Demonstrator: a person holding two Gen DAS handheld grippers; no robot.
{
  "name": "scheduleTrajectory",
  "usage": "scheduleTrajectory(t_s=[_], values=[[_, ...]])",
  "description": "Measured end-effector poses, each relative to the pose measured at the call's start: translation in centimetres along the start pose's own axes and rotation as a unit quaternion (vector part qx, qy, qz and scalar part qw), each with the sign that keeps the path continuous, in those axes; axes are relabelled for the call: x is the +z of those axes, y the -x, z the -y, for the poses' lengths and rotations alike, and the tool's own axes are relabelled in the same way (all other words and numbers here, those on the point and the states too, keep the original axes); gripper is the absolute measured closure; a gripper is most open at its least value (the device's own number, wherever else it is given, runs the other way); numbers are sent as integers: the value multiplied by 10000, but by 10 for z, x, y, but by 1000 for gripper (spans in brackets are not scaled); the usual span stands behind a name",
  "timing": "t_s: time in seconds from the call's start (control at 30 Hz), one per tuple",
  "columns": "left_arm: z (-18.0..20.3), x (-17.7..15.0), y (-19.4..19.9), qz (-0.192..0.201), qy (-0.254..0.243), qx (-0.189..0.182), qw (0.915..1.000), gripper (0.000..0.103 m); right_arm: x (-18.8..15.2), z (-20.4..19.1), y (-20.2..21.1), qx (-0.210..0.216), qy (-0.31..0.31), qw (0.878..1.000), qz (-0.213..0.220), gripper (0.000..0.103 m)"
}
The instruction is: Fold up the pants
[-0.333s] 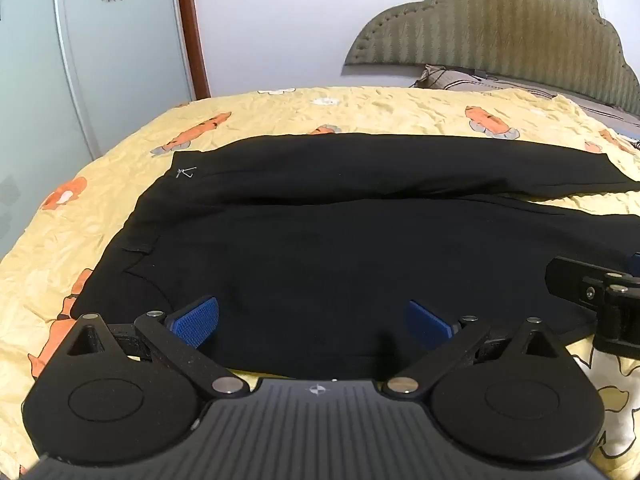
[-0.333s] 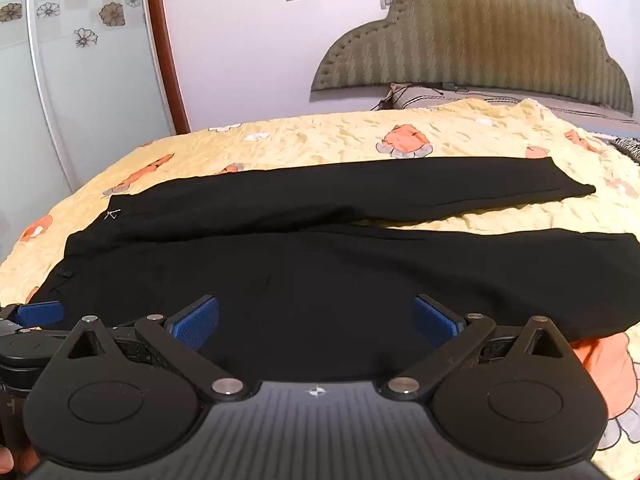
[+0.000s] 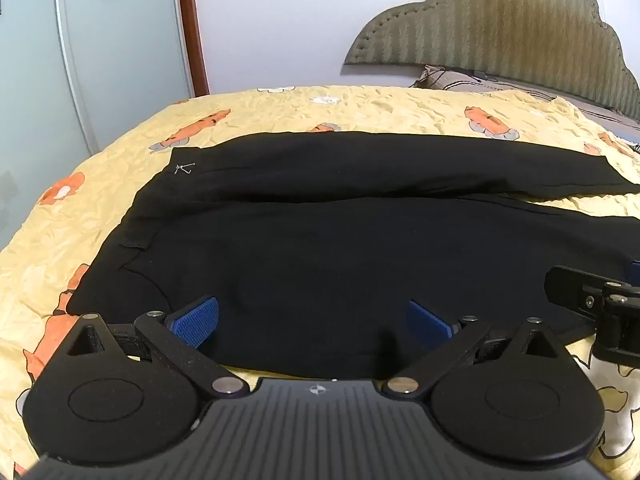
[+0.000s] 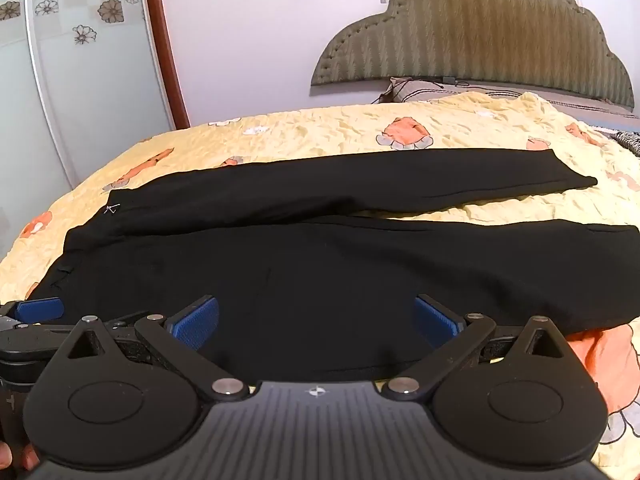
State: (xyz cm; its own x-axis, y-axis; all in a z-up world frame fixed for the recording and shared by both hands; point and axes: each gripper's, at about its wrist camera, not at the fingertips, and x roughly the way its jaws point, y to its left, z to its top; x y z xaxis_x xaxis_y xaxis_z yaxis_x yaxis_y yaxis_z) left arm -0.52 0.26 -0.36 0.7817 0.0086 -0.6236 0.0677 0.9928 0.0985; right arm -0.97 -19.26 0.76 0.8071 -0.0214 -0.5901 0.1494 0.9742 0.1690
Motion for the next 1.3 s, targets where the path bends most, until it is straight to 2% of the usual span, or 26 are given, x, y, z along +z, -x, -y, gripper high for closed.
scheduleTrajectory(t_s=[0.5, 1.3], values=[[2, 2, -1, 52, -48, -39, 10000, 1, -3, -1, 0, 54, 43, 10000, -37, 0], [-2, 4, -8, -173, -7, -91, 9998, 1, -3, -7, 1, 175, 143, 9997, -84, 0]])
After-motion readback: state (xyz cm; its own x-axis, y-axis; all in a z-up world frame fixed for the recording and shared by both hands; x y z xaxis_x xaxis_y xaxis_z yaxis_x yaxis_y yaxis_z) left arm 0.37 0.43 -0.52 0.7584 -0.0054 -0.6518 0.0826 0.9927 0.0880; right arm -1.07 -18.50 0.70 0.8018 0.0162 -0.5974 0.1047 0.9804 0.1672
